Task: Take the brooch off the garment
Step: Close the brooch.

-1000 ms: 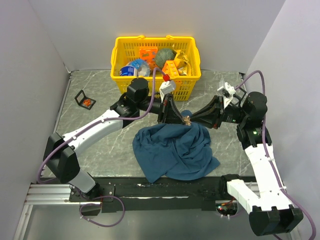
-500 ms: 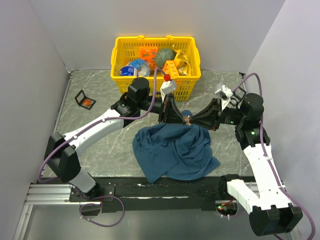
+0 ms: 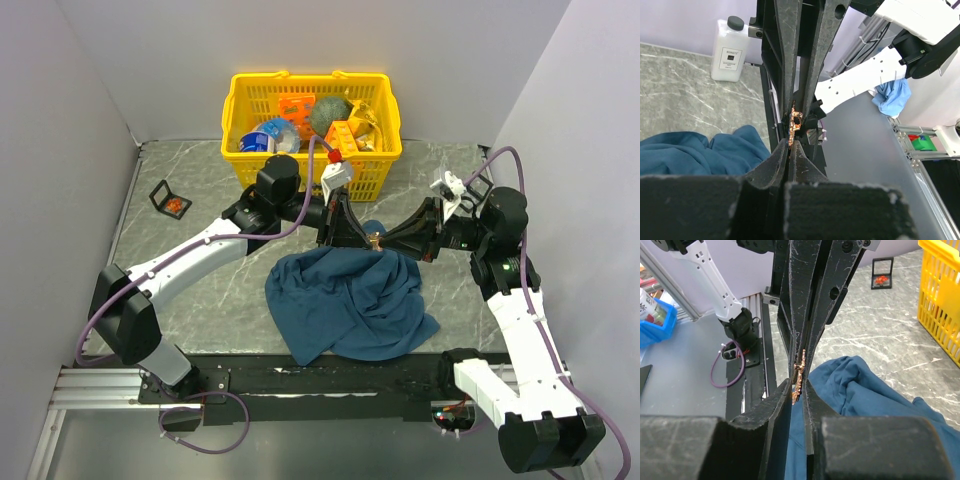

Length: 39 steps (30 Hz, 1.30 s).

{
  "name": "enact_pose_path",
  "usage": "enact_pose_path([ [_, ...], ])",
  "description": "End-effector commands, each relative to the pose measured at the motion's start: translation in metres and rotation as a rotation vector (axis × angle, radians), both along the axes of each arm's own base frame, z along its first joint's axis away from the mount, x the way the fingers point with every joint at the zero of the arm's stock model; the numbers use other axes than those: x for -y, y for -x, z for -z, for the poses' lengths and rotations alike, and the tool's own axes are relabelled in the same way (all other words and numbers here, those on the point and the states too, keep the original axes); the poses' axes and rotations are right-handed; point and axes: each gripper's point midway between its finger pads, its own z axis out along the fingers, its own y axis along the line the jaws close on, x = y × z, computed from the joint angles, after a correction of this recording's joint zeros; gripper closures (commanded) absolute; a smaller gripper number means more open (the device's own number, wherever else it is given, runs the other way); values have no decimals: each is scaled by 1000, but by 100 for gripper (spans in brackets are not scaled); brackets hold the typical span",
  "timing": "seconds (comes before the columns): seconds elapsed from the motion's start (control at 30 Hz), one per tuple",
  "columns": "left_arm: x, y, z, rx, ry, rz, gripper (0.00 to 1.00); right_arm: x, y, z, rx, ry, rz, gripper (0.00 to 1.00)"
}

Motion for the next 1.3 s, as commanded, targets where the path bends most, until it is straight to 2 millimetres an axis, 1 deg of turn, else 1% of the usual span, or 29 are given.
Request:
enact_pose_path([
  [0.0,-2,4,-24,68,51,7,99,1,6,-10,57,-2,-13,78],
  [0.37,-3,4,-24,72,52,6,99,5,7,-14,75,-1,-2,81],
  [0.57,-4,3,-25,75,55,4,99,5,8,-15,78,-4,-5,84],
  [0.67,-5,3,-25,74,56,1,99,6,7,-13,83,-2,-2,89],
  [0.7,-5,3,-25,73,55,1,99,6,7,-13,83,-2,-5,94],
  [0.77,-5,3,-24,71,55,1,99,6,8,-13,83,-4,-11,100],
  [0.87,-4,2,-24,66,53,-2,99,6,11,-15,87,-3,-21,100],
  [0.9,-4,2,-23,63,52,-5,98,6,9,-15,83,-3,-10,100],
  [0.97,-3,0,-25,68,51,-11,84,7,6,-14,87,4,14,100],
  [1.0,-4,-1,-25,72,51,-17,78,9,-1,-16,94,15,56,100],
  [1.03,-4,-2,-24,70,43,-25,66,10,-4,-12,102,31,74,100],
  [1.07,-5,-2,-26,81,47,-31,59,12,-7,-11,106,39,94,100],
  [1.1,-6,-3,-27,83,46,-35,57,12,-9,-13,119,48,108,100],
  [1.17,-10,-5,-29,92,50,-46,54,17,-16,-9,125,73,157,100],
  [1.2,-12,-6,-28,89,48,-52,50,18,-17,-11,132,81,171,100],
  [1.27,-18,-13,-30,97,48,-81,44,25,-28,-5,144,125,240,100],
])
